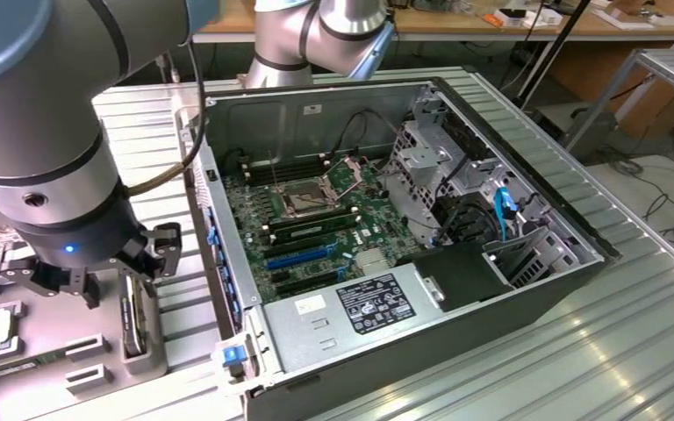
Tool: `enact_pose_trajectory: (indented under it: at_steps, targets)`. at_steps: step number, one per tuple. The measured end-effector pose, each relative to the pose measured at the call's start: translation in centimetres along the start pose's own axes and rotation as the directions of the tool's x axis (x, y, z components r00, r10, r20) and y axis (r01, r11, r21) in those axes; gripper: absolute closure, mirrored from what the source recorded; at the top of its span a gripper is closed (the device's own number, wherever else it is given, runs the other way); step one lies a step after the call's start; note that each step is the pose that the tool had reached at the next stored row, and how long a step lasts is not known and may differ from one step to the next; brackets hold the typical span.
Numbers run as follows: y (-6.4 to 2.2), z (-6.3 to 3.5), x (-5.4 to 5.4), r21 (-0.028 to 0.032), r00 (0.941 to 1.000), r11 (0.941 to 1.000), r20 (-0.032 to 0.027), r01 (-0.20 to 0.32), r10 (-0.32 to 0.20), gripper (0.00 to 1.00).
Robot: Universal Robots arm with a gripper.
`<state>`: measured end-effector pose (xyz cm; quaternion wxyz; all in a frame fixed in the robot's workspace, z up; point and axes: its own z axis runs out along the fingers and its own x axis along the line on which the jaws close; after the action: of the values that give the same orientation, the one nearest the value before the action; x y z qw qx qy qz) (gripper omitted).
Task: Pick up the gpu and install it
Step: 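Pick up the gpu and move the gpu toward the slot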
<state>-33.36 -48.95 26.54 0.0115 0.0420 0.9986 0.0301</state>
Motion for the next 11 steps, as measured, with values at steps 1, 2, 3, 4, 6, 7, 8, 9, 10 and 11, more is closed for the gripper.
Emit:
enact_pose_trajectory:
  at_steps: [1,2,3,4,6,7,8,9,10,11]
  targets:
    - [-0.02,0.31,0.0,-0.0004,0.9999,0.9999,-0.0010,0.017,-0.017,0.40]
    - [-0.03,0.50,0.0,-0.0006,0.9996,0.9996,-0.0016,0.027,-0.027,0.40]
    - [-0.05,0.70,0.0,-0.0009,0.9993,0.9993,-0.0022,0.037,-0.037,0.40]
    - [-0.06,0.95,0.0,-0.0011,0.9989,0.9989,-0.0027,0.048,-0.048,0.40]
    - [-0.09,1.42,0.0,-0.0013,0.9982,0.9983,-0.0036,0.059,-0.059,0.40]
    - [-0.11,1.73,0.0,-0.0016,0.9977,0.9977,-0.0040,0.067,-0.067,0.40]
    - [-0.12,1.77,0.0,-0.0010,0.9975,0.9975,-0.0043,0.071,-0.071,0.40]
    - [-0.12,1.77,0.0,-0.0007,0.9975,0.9975,-0.0045,0.071,-0.071,0.40]
    - [-0.12,1.77,0.0,-0.0007,0.9975,0.9975,-0.0044,0.071,-0.071,0.40]
    - [-0.11,1.78,0.0,-0.0008,0.9975,0.9975,-0.0043,0.071,-0.071,0.40]
